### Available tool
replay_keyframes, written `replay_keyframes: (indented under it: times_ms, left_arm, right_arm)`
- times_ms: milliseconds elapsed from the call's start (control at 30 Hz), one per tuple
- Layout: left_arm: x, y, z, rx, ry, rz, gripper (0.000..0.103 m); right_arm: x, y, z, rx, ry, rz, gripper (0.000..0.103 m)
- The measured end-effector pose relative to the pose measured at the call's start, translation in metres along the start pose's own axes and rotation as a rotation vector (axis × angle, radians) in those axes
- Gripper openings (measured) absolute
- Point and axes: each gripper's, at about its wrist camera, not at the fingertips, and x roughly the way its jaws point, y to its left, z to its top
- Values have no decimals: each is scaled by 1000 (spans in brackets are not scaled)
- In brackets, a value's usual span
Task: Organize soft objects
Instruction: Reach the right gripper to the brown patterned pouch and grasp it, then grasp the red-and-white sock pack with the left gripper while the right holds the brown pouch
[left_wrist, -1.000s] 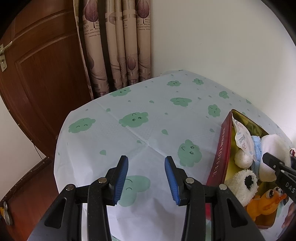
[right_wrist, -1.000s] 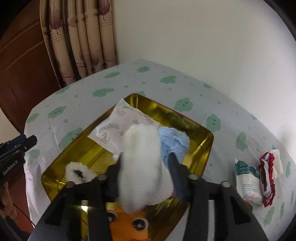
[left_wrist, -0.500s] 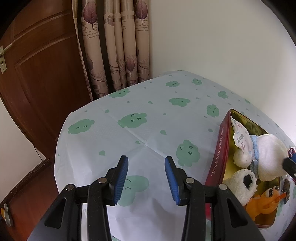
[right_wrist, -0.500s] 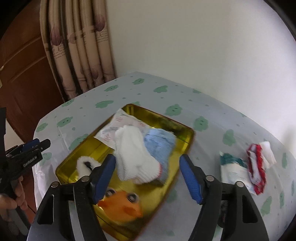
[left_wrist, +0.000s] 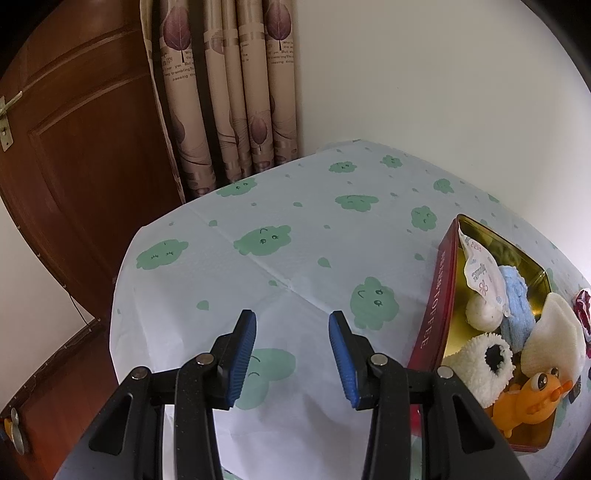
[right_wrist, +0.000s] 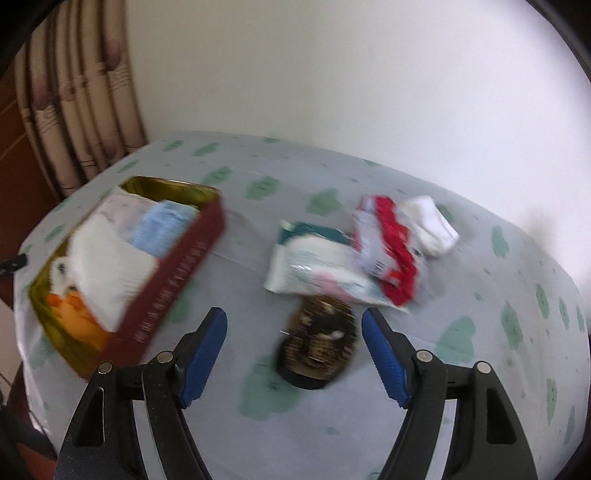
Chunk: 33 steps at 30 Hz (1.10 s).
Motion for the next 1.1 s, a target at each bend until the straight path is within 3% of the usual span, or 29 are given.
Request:
replay_keyframes:
  times_ms: [300, 500, 533, 600, 667, 967, 1100]
  left_arm:
    - [-1, -1, 0, 1, -1, -7, 42]
    - [-5, -11, -1, 38, -28, -19, 42]
    - [-6, -13, -1, 49, -38, -22, 42]
    - [-11, -18, -3, 64, -53, -38, 42]
    - [-16, -24, -3, 79, -68, -54, 42]
    - [-55, -86, -5, 216, -74, -161, 42]
    - [-81, -130, -5, 279, -78, -258, 42]
  right_arm:
    - [43, -18, -21, 55, 89, -32, 73]
    - [62, -22, -22, 62, 74, -39, 72]
    - [62, -22, -22, 56, 67, -36, 70]
    - [62, -21, -21, 47, 57, -22, 48]
    - [60, -19, -21, 22, 42, -20, 40]
    - [40, -61, -43, 57, 25, -24, 37]
    - [27, -95, -55, 112, 18, -53, 37]
